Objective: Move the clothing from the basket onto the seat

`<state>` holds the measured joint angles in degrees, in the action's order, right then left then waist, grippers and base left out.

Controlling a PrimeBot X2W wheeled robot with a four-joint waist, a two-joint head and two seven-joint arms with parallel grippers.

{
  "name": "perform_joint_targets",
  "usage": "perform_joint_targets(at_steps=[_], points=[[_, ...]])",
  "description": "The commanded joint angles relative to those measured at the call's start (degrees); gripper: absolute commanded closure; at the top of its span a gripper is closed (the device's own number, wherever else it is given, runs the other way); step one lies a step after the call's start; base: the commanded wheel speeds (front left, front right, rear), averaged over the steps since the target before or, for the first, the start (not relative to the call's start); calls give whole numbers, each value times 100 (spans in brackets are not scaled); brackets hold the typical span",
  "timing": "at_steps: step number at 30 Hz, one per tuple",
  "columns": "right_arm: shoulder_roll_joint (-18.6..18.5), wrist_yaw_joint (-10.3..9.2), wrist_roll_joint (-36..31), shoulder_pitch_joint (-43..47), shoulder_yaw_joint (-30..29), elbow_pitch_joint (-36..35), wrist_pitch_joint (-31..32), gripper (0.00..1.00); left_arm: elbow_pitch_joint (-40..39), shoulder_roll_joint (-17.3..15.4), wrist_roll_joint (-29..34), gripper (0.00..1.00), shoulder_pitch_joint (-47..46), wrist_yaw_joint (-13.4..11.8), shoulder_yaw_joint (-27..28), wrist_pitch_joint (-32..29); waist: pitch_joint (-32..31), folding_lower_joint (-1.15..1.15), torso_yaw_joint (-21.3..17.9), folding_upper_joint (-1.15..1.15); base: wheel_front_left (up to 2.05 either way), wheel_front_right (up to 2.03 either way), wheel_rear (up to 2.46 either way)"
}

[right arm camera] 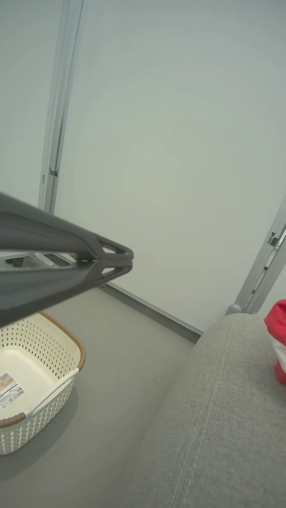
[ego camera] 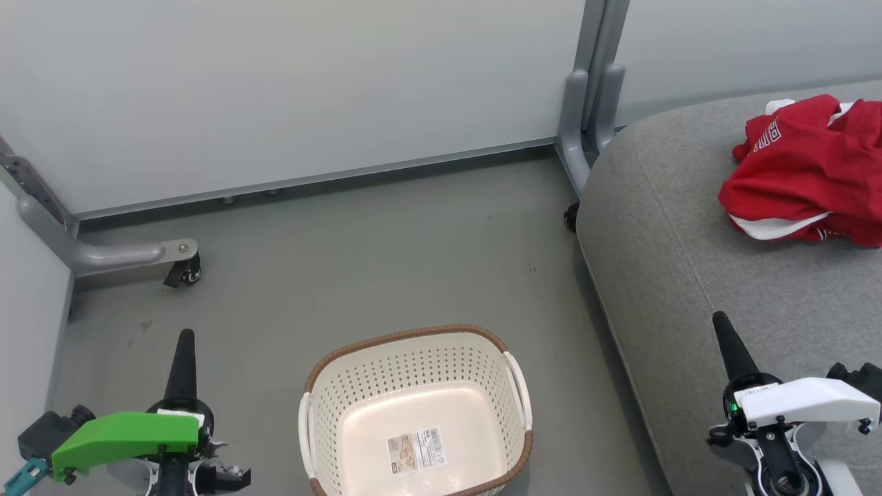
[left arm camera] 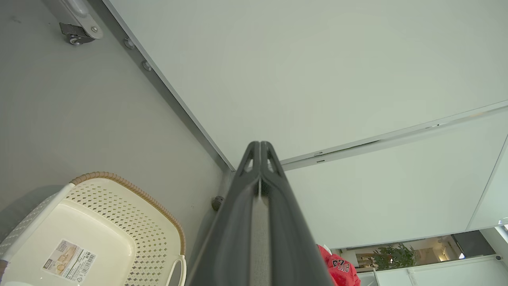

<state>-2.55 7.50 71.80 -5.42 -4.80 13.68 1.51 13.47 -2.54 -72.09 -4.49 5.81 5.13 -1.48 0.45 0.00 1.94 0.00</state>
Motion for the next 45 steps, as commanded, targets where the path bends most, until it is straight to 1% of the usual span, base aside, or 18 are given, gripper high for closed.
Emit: perform_joint_targets(at_steps=[1, 26, 45], points=[[-36, 0, 149, -110, -31, -12, 45, 100, -19, -43, -155, 100, -146, 33, 23, -43, -2, 0, -6, 0, 0, 0, 0], [-44, -1, 1339, -136, -135, 49, 345, 100, 10, -49, -1334, 100, -218, 88, 115, -341, -28, 0, -114, 0, 0, 0, 0], [-48, -2, 2073, -164, -200, 89, 529, 100, 32, -53, -2038, 100, -246, 124, 165, -536, -47, 0, -194, 0, 0, 0, 0]])
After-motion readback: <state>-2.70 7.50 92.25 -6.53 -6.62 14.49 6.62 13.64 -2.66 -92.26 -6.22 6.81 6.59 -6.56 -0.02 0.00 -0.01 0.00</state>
